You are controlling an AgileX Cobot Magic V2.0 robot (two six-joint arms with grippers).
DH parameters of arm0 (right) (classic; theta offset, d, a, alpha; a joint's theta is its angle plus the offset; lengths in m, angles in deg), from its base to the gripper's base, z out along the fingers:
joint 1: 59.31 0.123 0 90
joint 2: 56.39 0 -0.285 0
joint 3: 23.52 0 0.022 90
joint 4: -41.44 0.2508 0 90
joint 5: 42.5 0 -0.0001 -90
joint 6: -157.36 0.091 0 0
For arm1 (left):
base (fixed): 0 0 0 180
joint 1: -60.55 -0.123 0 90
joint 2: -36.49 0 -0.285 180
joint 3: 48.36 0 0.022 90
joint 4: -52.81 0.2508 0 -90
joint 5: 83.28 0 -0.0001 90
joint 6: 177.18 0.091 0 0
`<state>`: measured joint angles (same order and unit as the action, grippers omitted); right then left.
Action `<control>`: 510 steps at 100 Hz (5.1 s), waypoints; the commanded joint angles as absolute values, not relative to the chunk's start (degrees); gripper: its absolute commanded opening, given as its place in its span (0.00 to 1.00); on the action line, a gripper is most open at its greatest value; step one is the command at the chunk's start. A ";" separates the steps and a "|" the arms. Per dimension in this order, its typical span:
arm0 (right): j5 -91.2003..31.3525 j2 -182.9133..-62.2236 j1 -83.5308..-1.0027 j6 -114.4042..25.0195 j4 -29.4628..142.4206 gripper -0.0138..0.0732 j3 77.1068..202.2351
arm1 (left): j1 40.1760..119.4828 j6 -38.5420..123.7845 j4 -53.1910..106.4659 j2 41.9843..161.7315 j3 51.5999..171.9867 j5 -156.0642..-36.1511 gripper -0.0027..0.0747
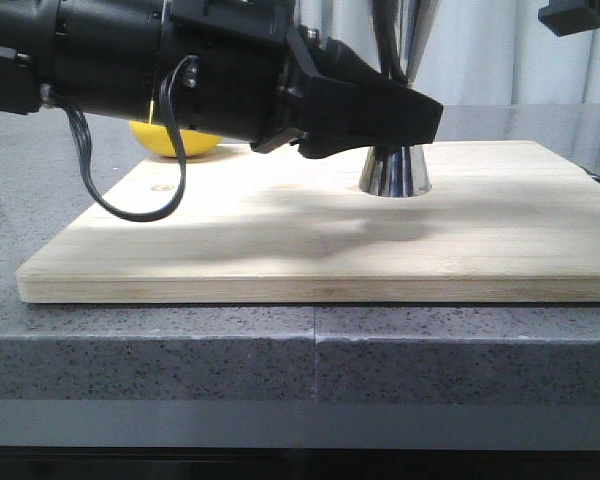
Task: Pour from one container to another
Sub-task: 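Tilt the beaker with the right gripper, pouring liquid into the jigger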
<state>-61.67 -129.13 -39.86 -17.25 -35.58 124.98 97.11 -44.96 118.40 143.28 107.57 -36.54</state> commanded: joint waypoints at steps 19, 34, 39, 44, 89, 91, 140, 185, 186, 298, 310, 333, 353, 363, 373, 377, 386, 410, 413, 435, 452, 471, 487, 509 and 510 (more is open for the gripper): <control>-60.73 -127.53 -39.88 -17.58 -35.53 0.44 129.17 | 97.42 -45.37 115.77 140.21 109.32 -32.55 0.01; -60.75 -127.53 -39.88 -17.58 -35.63 0.44 129.28 | 97.42 -45.37 115.77 140.21 109.32 -32.55 0.01; -60.75 -127.53 -39.88 -17.58 -35.91 0.44 129.28 | 97.42 -45.37 115.77 140.21 109.32 -32.55 0.01; -60.75 -127.53 -39.88 -17.58 -36.34 0.44 129.28 | 97.42 -45.37 115.77 140.21 109.32 -32.55 0.01; -60.75 -127.53 -39.88 -17.58 -39.85 0.44 129.28 | 97.42 -45.37 115.77 140.21 109.32 -32.55 0.01; -60.75 -127.53 -39.88 -17.58 -40.19 0.44 129.28 | 97.42 -45.37 115.77 140.21 109.32 -32.55 0.01; -60.03 -127.53 -39.88 -17.58 -43.44 0.44 129.28 | 97.42 -45.37 115.77 140.21 109.32 -32.55 0.01; -59.88 -127.53 -39.88 -17.58 -46.45 0.44 129.28 | 97.42 -45.37 115.77 140.21 109.32 -32.55 0.01; -59.88 -127.53 -39.88 -17.58 -46.47 0.44 129.28 | 97.42 -45.37 115.77 140.21 109.32 -32.55 0.01; -59.71 -127.53 -39.88 -17.58 -51.12 0.44 129.28 | 97.42 -45.37 117.58 140.21 109.32 -32.55 0.01; -59.71 -127.53 -39.88 -17.58 -51.62 0.44 129.28 | 97.42 -45.37 117.69 140.21 109.32 -32.55 0.01; -59.61 -127.53 -39.88 -17.58 -53.55 0.44 129.28 | 97.42 -45.37 117.69 140.21 109.32 -32.55 0.01; -59.62 -127.53 -39.88 -17.58 -53.55 0.44 129.28 | 97.42 -45.37 117.69 140.21 109.32 -32.55 0.01; -59.62 -127.53 -39.88 -17.58 -53.55 0.44 129.28 | 97.42 -45.37 117.69 140.21 109.32 -32.55 0.01; -59.62 -127.53 -39.88 -17.58 -53.55 0.44 129.28 | 97.42 -45.37 117.69 140.21 109.32 -32.55 0.01; -59.62 -127.53 -39.88 -17.58 -53.55 0.44 129.28 | 97.42 -45.37 117.69 140.21 109.32 -32.55 0.01; -59.62 -127.53 -39.88 -17.58 -53.55 0.44 129.28 | 97.42 -45.37 117.69 140.21 109.32 -32.55 0.01; -59.62 -127.53 -39.88 -17.58 -53.64 0.44 129.28 | 97.42 -45.37 117.69 140.21 109.32 -32.55 0.01; -59.62 -127.53 -39.88 -17.58 -53.64 0.44 129.28 | 97.42 -45.37 117.69 140.21 109.32 -32.55 0.01; -61.33 -127.53 -39.88 -17.32 -52.90 0.44 129.28 | 97.42 -45.37 117.69 140.21 109.32 -32.55 0.01; -62.76 -127.53 -39.88 -16.94 -47.47 0.44 129.28 | 97.42 -45.37 117.69 140.21 109.32 -32.55 0.01; -62.85 -127.53 -39.88 -16.11 -42.65 0.44 129.28 | 97.42 -45.37 117.69 140.21 109.32 -32.55 0.01; -61.95 -127.53 -39.88 -10.61 -41.35 0.44 129.28 | 97.42 -45.37 117.69 140.21 109.32 -32.55 0.01; -57.43 -127.53 -39.88 -6.02 -37.35 0.44 129.28 | 97.42 -45.37 117.69 140.21 109.32 -32.55 0.01; -57.15 -127.53 -39.88 -5.87 -37.18 0.44 129.28 | 97.42 -45.37 117.69 140.21 109.32 -32.55 0.01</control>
<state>-58.79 -129.13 -39.86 -8.16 -40.77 127.21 97.11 -44.96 120.50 143.28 107.57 -36.54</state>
